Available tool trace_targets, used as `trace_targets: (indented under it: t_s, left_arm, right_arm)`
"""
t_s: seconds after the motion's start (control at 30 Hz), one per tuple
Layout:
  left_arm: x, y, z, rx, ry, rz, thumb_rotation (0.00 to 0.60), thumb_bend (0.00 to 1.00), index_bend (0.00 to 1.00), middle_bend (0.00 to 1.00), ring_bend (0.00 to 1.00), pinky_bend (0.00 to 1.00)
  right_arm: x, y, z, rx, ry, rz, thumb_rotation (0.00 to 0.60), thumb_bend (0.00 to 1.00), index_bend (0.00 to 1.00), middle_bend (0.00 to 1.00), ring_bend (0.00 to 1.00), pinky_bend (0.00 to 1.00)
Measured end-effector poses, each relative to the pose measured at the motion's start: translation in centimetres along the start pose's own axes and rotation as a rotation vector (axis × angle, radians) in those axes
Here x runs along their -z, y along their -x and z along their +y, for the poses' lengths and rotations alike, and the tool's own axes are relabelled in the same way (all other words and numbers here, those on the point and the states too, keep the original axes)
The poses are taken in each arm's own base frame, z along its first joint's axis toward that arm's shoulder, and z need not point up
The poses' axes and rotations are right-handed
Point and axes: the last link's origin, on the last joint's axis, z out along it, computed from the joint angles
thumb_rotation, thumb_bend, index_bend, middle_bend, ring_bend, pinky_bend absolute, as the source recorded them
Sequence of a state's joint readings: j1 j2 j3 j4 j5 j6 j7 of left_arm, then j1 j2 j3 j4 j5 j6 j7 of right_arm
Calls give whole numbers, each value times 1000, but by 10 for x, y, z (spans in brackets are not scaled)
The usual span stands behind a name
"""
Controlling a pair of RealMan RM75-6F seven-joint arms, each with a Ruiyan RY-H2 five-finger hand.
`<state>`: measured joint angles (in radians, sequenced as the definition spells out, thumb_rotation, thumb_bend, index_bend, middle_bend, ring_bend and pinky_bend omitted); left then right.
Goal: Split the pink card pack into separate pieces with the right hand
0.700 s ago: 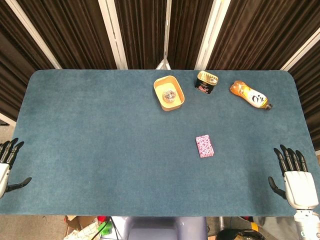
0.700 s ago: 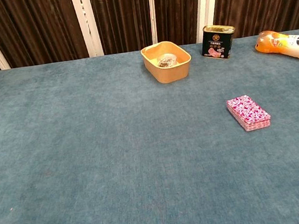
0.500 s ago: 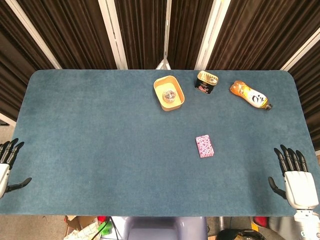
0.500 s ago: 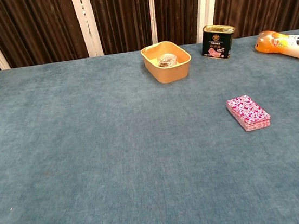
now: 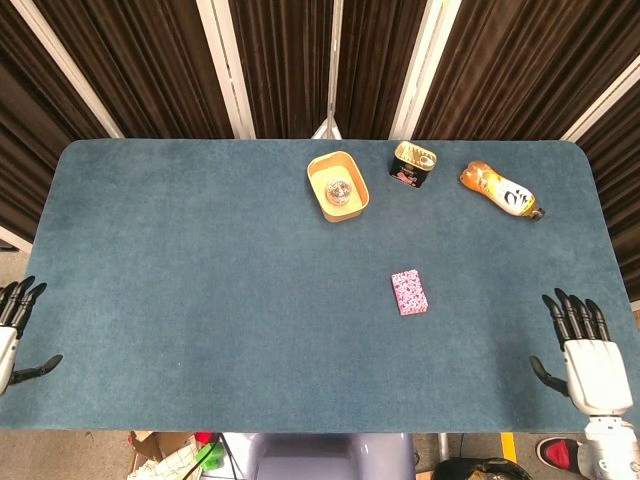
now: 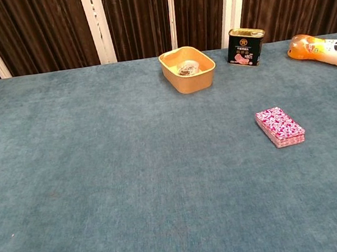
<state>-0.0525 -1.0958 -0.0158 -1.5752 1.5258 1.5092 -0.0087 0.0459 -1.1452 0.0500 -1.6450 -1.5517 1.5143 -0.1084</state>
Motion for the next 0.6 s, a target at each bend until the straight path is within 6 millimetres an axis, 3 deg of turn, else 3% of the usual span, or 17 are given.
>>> trace_targets:
  t_s: [0.33, 0.6]
  left_arm:
    - [1, -1, 1, 10, 1, 1, 600, 0, 0, 0, 0, 0]
    - [0, -1, 0, 21, -3, -16, 600, 0, 0, 0, 0, 0]
  right_arm:
    - [-31, 1, -18, 39, -84, -102, 600, 292, 0, 0, 0, 0]
    - [-80, 4, -56, 111, -153, -214, 600, 292, 0, 0, 0, 0]
